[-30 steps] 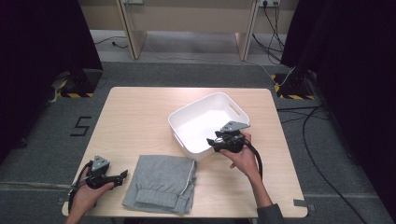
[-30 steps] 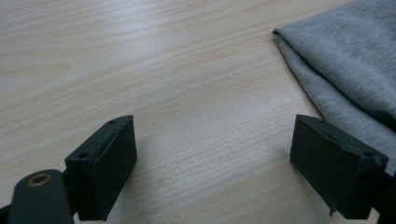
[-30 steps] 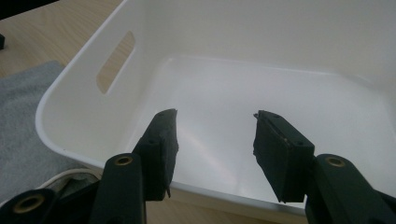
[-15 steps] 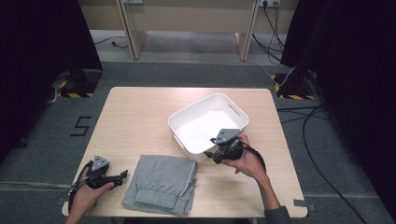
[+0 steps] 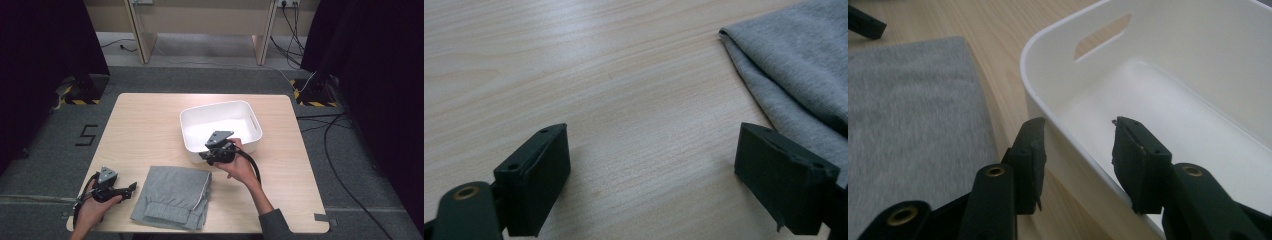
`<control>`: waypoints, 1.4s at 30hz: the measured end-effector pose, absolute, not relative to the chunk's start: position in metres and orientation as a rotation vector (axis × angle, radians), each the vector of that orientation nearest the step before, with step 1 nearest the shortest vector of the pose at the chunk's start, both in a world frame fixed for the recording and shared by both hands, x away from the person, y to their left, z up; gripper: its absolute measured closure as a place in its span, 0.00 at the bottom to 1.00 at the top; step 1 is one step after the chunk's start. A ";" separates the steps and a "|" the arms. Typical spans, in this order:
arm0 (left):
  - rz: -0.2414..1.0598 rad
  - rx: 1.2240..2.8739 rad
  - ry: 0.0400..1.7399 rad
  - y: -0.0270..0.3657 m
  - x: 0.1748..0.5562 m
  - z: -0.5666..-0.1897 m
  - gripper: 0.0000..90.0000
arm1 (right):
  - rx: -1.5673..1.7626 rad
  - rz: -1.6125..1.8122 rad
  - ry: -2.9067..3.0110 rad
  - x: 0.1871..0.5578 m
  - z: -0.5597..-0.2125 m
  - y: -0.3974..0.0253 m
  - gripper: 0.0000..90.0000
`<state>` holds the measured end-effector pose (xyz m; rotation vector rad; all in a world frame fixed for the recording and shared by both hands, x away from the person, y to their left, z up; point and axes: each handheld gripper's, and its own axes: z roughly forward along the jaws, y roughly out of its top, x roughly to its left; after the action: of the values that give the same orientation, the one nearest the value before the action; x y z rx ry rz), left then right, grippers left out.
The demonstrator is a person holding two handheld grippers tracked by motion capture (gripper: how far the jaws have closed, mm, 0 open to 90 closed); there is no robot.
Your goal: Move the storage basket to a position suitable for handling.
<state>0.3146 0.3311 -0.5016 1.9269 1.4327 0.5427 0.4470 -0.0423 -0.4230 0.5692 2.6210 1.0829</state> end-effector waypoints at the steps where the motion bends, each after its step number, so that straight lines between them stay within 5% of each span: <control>1: 0.543 1.927 1.433 0.331 0.315 -0.502 0.15 | 0.569 1.083 2.621 0.447 -0.423 -0.042 0.65; 6: 0.543 1.927 1.433 0.331 0.315 -0.502 0.15 | 0.581 1.069 2.632 0.445 -0.424 -0.016 0.74; 19: 0.543 1.927 1.433 0.331 0.315 -0.502 0.15 | 0.558 1.136 2.642 0.425 -0.421 -0.017 0.66; 27: 0.543 1.927 1.432 0.331 0.315 -0.502 0.15 | 0.664 1.216 2.554 0.427 -0.406 -0.064 0.49; 42: 0.543 1.927 1.432 0.331 0.314 -0.502 0.15 | 0.787 1.127 2.462 0.417 -0.428 -0.131 0.57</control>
<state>0.3145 0.3311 -0.5016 1.9271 1.4323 0.5431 0.4172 -0.1305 -0.4276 0.7865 2.4616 1.1273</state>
